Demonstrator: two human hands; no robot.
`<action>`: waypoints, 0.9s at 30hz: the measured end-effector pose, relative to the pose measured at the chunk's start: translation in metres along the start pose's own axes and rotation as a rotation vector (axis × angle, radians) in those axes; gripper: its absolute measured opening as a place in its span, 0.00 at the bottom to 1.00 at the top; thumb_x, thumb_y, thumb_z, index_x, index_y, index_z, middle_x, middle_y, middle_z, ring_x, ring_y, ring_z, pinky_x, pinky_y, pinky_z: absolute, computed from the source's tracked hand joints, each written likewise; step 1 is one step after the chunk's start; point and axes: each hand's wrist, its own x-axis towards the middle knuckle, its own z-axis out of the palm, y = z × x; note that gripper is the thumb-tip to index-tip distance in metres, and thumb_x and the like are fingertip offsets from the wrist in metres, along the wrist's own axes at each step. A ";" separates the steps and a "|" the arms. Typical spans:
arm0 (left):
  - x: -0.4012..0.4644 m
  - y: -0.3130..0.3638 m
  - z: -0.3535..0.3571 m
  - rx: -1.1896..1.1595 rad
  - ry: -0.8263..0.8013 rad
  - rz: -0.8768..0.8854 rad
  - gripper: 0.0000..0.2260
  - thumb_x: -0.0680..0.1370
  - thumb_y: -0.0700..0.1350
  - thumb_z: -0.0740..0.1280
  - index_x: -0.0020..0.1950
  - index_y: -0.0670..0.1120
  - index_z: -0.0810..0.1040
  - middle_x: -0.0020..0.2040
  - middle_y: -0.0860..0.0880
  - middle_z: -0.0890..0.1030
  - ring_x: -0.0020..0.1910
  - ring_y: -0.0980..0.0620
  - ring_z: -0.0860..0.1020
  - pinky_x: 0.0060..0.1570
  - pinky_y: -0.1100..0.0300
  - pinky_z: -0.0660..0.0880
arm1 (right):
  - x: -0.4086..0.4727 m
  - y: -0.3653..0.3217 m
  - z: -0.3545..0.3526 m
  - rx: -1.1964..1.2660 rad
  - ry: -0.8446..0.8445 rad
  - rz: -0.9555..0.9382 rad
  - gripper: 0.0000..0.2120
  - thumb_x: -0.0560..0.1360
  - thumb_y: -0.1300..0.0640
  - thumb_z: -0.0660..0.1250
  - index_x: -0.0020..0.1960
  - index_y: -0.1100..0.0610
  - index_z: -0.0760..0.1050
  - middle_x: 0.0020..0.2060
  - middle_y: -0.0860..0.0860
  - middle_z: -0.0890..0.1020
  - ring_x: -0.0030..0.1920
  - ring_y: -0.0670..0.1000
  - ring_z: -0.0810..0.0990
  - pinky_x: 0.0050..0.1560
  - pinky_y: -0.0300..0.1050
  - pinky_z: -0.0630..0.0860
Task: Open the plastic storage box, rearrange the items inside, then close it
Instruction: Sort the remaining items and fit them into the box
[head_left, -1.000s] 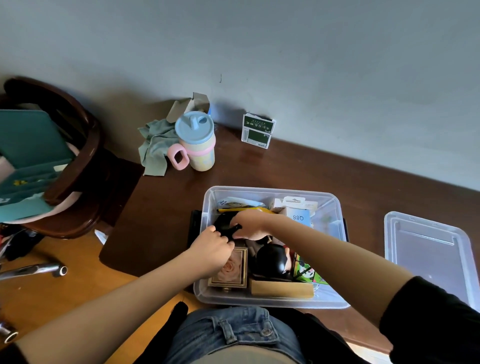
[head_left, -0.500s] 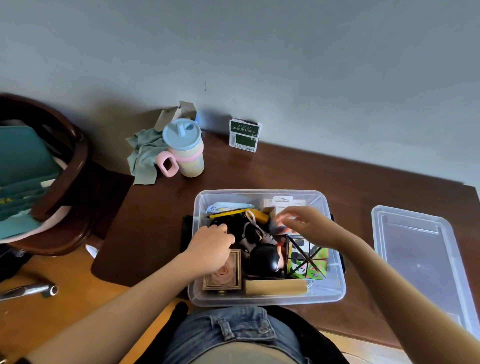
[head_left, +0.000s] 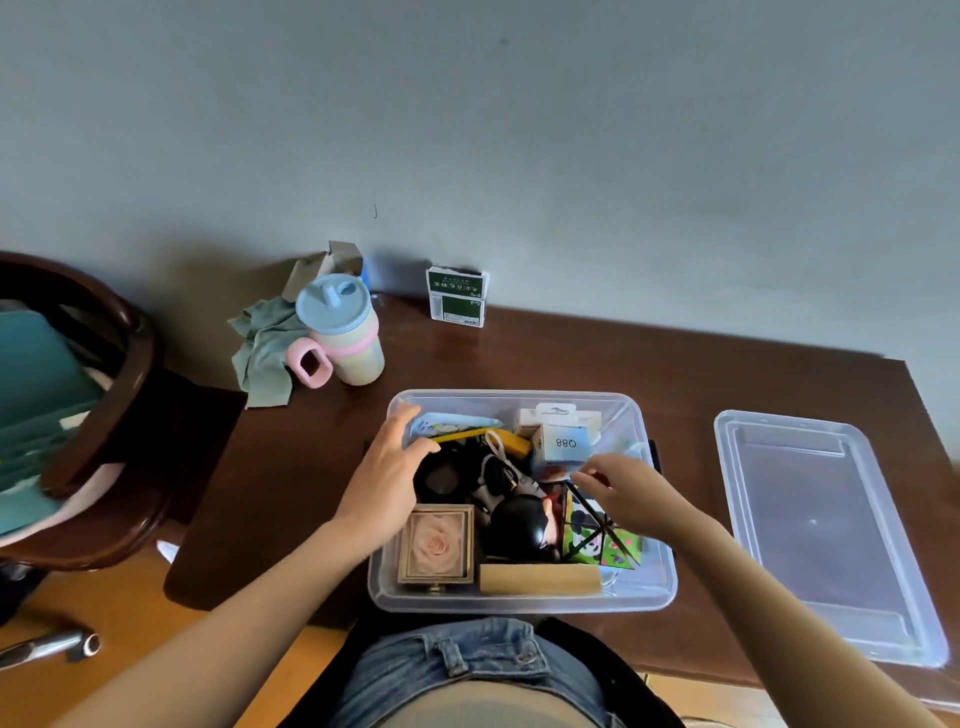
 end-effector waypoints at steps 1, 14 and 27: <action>0.006 0.002 0.000 -0.004 -0.010 0.004 0.22 0.70 0.23 0.61 0.59 0.41 0.78 0.76 0.43 0.59 0.75 0.44 0.58 0.66 0.54 0.67 | -0.002 0.003 -0.001 -0.005 -0.001 0.012 0.16 0.79 0.46 0.59 0.49 0.58 0.78 0.42 0.50 0.81 0.42 0.50 0.79 0.43 0.44 0.74; 0.039 0.040 0.000 0.059 -0.025 -0.011 0.16 0.76 0.34 0.62 0.60 0.47 0.78 0.71 0.44 0.66 0.71 0.44 0.64 0.67 0.48 0.63 | -0.010 0.031 -0.021 -0.062 -0.155 -0.053 0.17 0.74 0.49 0.69 0.61 0.53 0.73 0.58 0.50 0.78 0.56 0.48 0.76 0.57 0.42 0.73; 0.022 0.096 0.015 -0.369 -0.088 0.054 0.13 0.80 0.41 0.62 0.64 0.49 0.74 0.67 0.53 0.69 0.69 0.56 0.65 0.69 0.62 0.60 | -0.024 0.037 -0.045 0.181 -0.133 -0.150 0.11 0.76 0.51 0.66 0.57 0.47 0.68 0.56 0.48 0.78 0.53 0.49 0.78 0.56 0.46 0.76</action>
